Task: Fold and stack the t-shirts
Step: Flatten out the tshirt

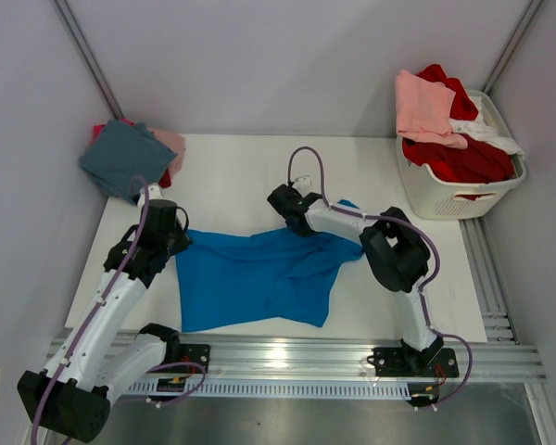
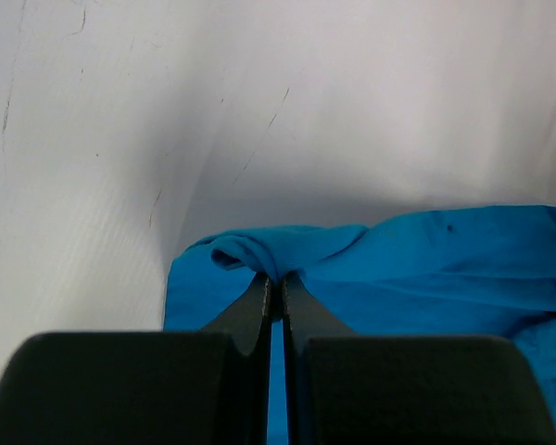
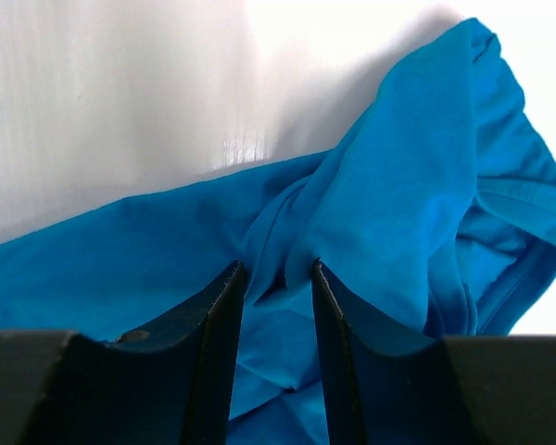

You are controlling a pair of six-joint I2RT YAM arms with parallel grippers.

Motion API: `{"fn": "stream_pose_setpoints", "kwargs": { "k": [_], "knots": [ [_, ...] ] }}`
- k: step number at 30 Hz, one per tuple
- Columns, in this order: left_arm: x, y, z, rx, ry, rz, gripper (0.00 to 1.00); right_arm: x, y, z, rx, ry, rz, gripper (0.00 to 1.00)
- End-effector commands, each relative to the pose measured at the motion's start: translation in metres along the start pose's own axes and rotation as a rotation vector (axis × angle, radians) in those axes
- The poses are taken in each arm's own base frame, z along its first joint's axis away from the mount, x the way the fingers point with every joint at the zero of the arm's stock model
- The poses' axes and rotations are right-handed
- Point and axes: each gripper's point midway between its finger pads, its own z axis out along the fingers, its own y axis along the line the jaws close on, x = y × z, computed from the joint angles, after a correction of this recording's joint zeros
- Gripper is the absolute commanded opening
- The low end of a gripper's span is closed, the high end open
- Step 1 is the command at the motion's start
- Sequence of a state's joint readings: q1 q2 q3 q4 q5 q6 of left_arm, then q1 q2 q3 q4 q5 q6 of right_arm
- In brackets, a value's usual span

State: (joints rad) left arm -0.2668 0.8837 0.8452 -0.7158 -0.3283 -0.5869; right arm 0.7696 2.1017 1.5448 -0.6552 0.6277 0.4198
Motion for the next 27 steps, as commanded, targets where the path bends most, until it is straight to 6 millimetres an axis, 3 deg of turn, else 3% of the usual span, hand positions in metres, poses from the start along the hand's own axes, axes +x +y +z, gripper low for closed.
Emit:
{"fn": "stream_pose_setpoints", "kwargs": {
  "k": [1, 14, 19, 27],
  "knots": [
    [-0.008, -0.004, -0.002, 0.025, -0.031, -0.028, 0.02, -0.003, -0.010, -0.013, 0.039, -0.024, 0.012, 0.39],
    [-0.008, -0.007, -0.001, 0.038, -0.031, -0.027, 0.02, 0.008, -0.033, -0.038, 0.030, -0.058, 0.056, 0.41],
    [-0.006, -0.008, 0.001, 0.041, -0.018, -0.024, 0.02, 0.006, -0.026, -0.041, -0.032, -0.080, 0.071, 0.46],
    [-0.007, -0.006, -0.001, 0.034, -0.025, -0.025, 0.02, 0.016, -0.021, -0.030, -0.025, -0.048, 0.050, 0.43]
  ]
}}
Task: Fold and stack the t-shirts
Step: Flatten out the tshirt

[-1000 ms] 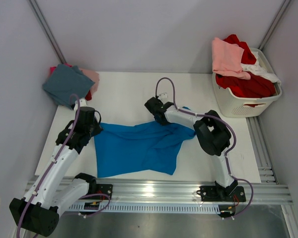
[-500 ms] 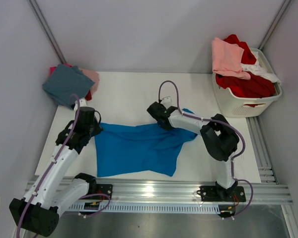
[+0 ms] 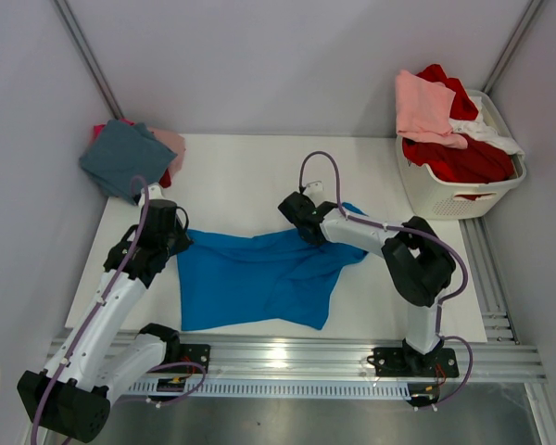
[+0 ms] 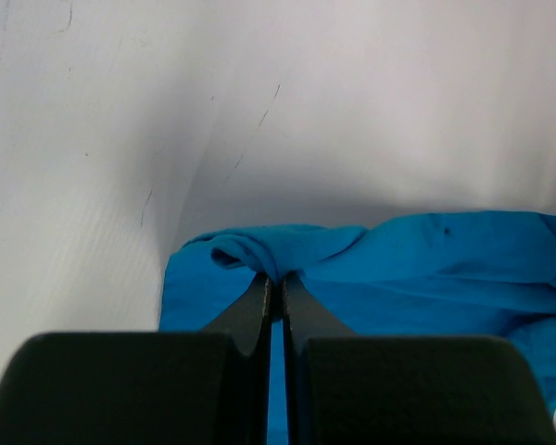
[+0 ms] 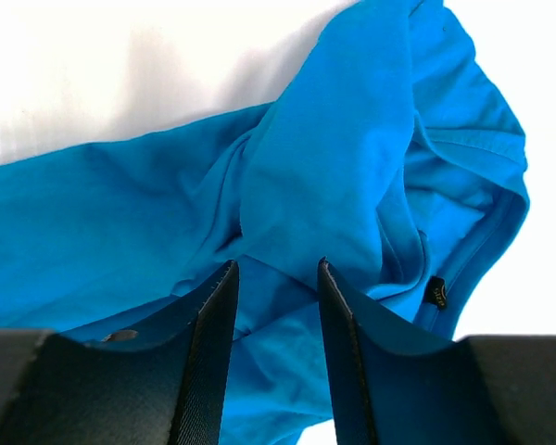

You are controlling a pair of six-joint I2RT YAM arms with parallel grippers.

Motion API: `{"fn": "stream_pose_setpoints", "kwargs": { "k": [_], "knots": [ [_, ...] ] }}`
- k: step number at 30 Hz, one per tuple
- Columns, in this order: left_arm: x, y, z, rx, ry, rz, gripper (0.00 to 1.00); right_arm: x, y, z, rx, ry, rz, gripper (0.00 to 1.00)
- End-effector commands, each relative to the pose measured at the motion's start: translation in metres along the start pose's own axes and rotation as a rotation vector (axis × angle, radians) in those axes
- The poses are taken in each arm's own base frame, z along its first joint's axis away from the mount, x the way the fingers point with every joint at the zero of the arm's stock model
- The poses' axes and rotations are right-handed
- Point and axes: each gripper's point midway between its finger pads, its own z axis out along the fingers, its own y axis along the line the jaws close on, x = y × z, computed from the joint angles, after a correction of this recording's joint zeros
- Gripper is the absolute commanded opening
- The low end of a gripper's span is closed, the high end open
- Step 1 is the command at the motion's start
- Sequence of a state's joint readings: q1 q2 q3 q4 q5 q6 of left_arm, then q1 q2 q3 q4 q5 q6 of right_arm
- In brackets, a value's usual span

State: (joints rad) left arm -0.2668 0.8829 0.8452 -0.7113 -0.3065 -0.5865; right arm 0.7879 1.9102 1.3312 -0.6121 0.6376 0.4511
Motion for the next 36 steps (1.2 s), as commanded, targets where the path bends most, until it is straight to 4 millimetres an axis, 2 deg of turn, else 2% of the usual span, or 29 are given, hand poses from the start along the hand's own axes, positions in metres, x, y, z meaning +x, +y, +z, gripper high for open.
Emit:
{"fn": "stream_pose_setpoints", "kwargs": {
  "k": [1, 9, 16, 25, 31, 36],
  "knots": [
    [-0.008, -0.002, 0.000, 0.012, -0.032, -0.024, 0.02, -0.007, 0.007, -0.001, -0.019, -0.023, 0.019, 0.43],
    [-0.007, -0.001, 0.001, 0.007, -0.029, -0.019, 0.02, -0.017, 0.023, 0.000, -0.071, -0.025, 0.027, 0.41],
    [-0.008, -0.001, 0.000, 0.005, -0.034, -0.022, 0.02, -0.005, 0.022, 0.010, -0.049, 0.007, 0.003, 0.40],
    [-0.008, -0.001, 0.001, 0.003, -0.033, -0.023, 0.02, -0.001, 0.018, 0.019, -0.032, 0.019, 0.011, 0.35],
    [-0.007, 0.000, 0.001, -0.003, -0.030, -0.020, 0.02, -0.003, 0.011, 0.025, -0.019, 0.024, 0.022, 0.19],
    [-0.007, 0.000, 0.002, -0.003, -0.028, -0.019, 0.02, -0.008, 0.007, 0.026, -0.018, 0.017, 0.030, 0.01]
  ]
}}
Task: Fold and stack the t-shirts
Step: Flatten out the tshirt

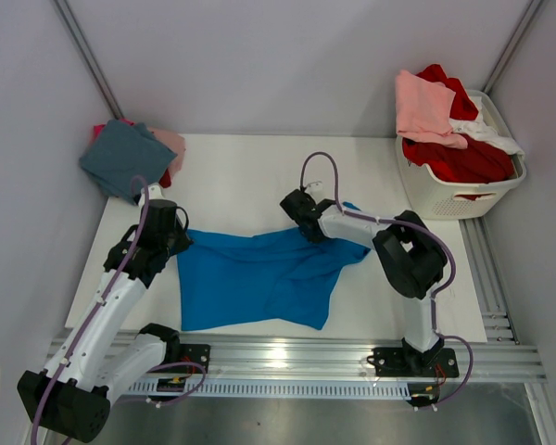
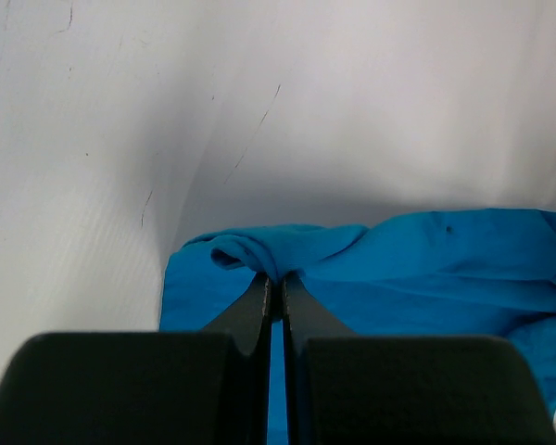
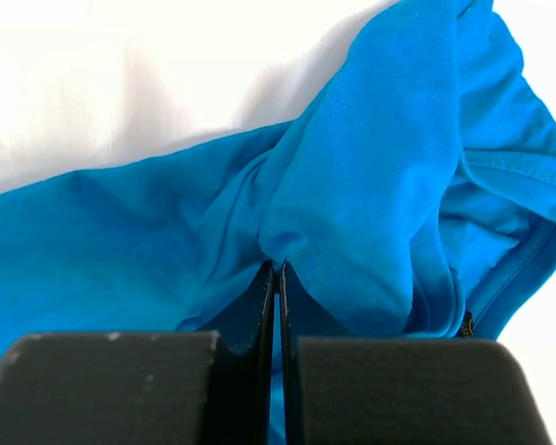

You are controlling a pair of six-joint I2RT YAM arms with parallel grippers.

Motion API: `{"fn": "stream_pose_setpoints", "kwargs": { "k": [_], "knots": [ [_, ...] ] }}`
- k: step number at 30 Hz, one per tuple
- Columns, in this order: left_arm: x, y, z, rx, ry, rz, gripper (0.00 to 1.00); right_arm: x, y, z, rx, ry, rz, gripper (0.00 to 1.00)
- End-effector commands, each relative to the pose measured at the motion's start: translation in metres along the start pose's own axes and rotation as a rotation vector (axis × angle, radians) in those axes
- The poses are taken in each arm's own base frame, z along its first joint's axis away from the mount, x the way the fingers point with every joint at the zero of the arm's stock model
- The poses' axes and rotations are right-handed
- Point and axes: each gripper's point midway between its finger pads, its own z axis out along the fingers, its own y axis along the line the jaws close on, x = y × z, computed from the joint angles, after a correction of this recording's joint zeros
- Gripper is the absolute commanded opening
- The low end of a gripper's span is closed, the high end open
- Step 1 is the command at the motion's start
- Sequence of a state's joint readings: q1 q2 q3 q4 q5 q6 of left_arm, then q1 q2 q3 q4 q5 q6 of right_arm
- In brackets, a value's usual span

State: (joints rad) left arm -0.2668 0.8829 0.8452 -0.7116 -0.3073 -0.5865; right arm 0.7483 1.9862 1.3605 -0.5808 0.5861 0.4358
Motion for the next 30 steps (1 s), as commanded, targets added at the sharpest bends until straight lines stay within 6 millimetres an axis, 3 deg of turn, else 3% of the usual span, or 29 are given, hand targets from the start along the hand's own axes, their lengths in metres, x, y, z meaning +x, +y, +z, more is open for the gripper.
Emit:
{"fn": "stream_pose_setpoints", "kwargs": {
  "k": [1, 8, 10, 12, 14, 15, 16, 19, 20, 22, 23, 24, 25, 26, 27, 30],
  "knots": [
    [-0.007, 0.000, 0.002, -0.001, -0.029, -0.020, 0.02, -0.013, -0.001, 0.001, 0.000, -0.031, 0.020, 0.00],
    [-0.008, -0.002, 0.002, 0.004, -0.029, -0.021, 0.02, -0.018, -0.006, 0.000, 0.011, -0.041, 0.011, 0.00],
    [-0.010, -0.003, 0.001, 0.009, -0.036, -0.022, 0.01, -0.029, -0.011, -0.005, 0.022, -0.067, 0.014, 0.00],
    [-0.019, -0.006, -0.004, 0.016, -0.058, -0.020, 0.01, -0.055, -0.017, -0.018, 0.028, -0.116, 0.017, 0.00],
    [-0.030, -0.006, -0.010, 0.018, -0.090, -0.017, 0.00, -0.086, -0.039, -0.042, 0.054, -0.184, 0.047, 0.00],
    [-0.049, -0.012, -0.022, 0.040, -0.137, -0.015, 0.01, -0.102, -0.051, -0.053, 0.063, -0.215, 0.052, 0.00],
    [-0.055, -0.012, -0.028, 0.044, -0.156, -0.012, 0.00, -0.137, -0.079, -0.079, 0.063, -0.285, 0.132, 0.00],
    [-0.104, -0.027, -0.068, 0.117, -0.288, -0.010, 0.00, -0.181, -0.129, -0.124, 0.060, -0.391, 0.225, 0.00],
    [-0.111, -0.028, -0.078, 0.134, -0.314, -0.008, 0.01, -0.209, -0.164, -0.160, 0.066, -0.479, 0.310, 0.00],
    [-0.135, -0.033, -0.106, 0.176, -0.390, 0.001, 0.01, -0.226, -0.197, -0.196, 0.086, -0.556, 0.347, 0.00],
    [-0.139, -0.035, -0.113, 0.191, -0.401, 0.030, 0.01, -0.236, -0.223, -0.232, 0.103, -0.630, 0.396, 0.00],
    [-0.142, -0.034, -0.118, 0.190, -0.408, 0.040, 0.01, -0.237, -0.236, -0.249, 0.115, -0.663, 0.409, 0.00],
    [-0.158, -0.036, -0.138, 0.207, -0.453, 0.029, 0.01, -0.237, -0.247, -0.264, 0.129, -0.691, 0.406, 0.00],
    [-0.156, -0.033, -0.141, 0.194, -0.440, 0.042, 0.01, -0.235, -0.255, -0.277, 0.131, -0.714, 0.416, 0.00],
    [-0.162, -0.033, -0.149, 0.199, -0.458, 0.053, 0.01, -0.229, -0.272, -0.302, 0.133, -0.767, 0.456, 0.00],
    [-0.167, -0.029, -0.167, 0.207, -0.484, 0.054, 0.01, -0.210, -0.296, -0.332, 0.139, -0.839, 0.499, 0.00]
  ]
}}
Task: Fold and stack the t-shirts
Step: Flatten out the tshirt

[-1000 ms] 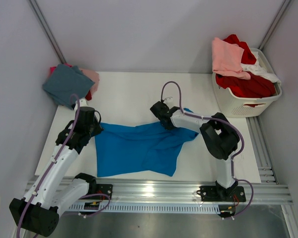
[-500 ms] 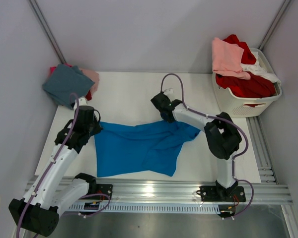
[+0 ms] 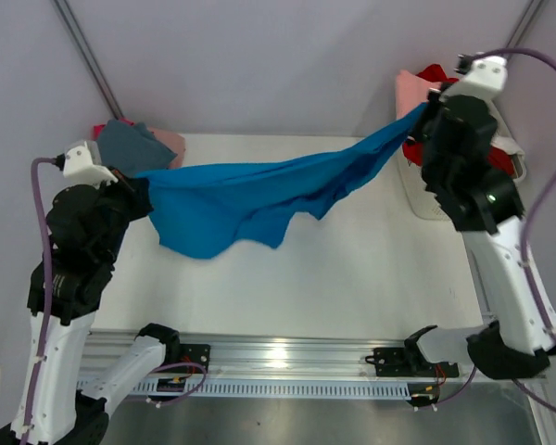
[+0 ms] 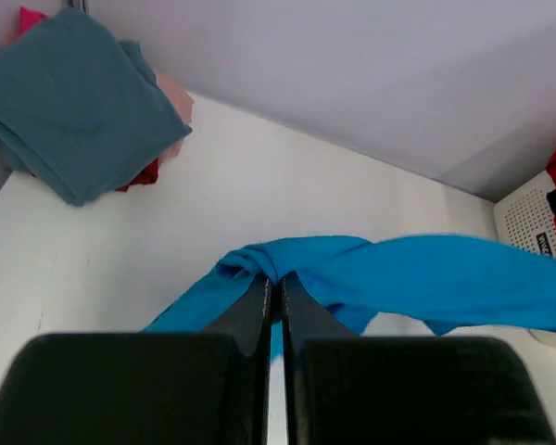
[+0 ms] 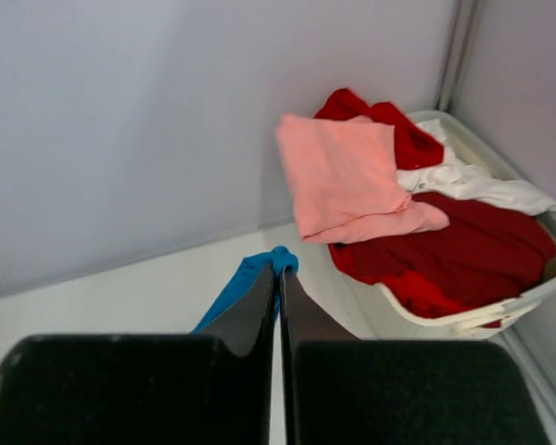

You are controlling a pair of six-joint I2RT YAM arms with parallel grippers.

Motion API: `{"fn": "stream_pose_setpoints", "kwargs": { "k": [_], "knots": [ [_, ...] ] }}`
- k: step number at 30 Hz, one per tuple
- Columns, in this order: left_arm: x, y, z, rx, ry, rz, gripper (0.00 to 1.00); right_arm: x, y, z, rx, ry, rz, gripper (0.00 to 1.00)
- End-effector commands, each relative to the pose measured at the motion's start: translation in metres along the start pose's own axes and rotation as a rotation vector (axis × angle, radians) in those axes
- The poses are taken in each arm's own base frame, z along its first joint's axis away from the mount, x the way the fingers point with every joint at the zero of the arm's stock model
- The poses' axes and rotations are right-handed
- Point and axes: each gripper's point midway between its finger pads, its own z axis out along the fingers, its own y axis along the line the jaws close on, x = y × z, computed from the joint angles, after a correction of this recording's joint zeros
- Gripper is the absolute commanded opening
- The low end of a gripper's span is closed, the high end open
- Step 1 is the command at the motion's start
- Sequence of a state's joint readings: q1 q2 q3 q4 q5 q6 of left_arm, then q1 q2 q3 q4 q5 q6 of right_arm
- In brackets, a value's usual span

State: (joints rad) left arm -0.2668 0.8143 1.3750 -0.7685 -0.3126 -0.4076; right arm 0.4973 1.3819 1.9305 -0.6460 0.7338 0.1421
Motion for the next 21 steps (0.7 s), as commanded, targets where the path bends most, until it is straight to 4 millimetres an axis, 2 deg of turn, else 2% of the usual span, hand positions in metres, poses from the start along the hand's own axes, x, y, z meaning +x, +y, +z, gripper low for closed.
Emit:
{"fn": "stream_pose_setpoints", "kwargs": {
  "k": [1, 3, 11, 14, 15, 17, 18, 20, 21],
  "knots": [
    [-0.015, 0.009, -0.018, -0.018, -0.034, 0.049, 0.01, -0.006, -0.030, -0.021, 0.047, -0.035, -0.052, 0.00],
    [-0.014, 0.008, -0.020, -0.007, -0.036, 0.040, 0.02, -0.010, -0.040, -0.031, 0.049, -0.051, -0.039, 0.00],
    [0.007, -0.013, -0.031, 0.128, 0.030, -0.048, 0.01, -0.013, -0.037, -0.043, -0.016, -0.051, -0.016, 0.00],
    [0.016, -0.024, -0.042, 0.211, 0.056, -0.080, 0.05, -0.017, -0.035, -0.049, -0.050, -0.057, 0.007, 0.00],
    [0.024, -0.028, -0.047, 0.249, 0.080, -0.099, 0.06, -0.018, -0.035, -0.050, -0.060, -0.058, 0.012, 0.00],
    [0.031, -0.033, -0.054, 0.292, 0.094, -0.127, 0.04, -0.016, -0.034, -0.050, -0.067, -0.055, 0.010, 0.00],
    [0.051, -0.034, -0.051, 0.313, 0.146, -0.135, 0.03, -0.014, -0.033, -0.049, -0.065, -0.052, 0.009, 0.00],
    [0.060, -0.040, -0.063, 0.371, 0.159, -0.183, 0.03, -0.005, -0.033, -0.045, -0.055, -0.040, -0.005, 0.00],
    [0.088, -0.033, -0.055, 0.335, 0.231, -0.228, 0.01, -0.002, -0.032, -0.044, -0.057, -0.033, -0.010, 0.00]
  ]
}}
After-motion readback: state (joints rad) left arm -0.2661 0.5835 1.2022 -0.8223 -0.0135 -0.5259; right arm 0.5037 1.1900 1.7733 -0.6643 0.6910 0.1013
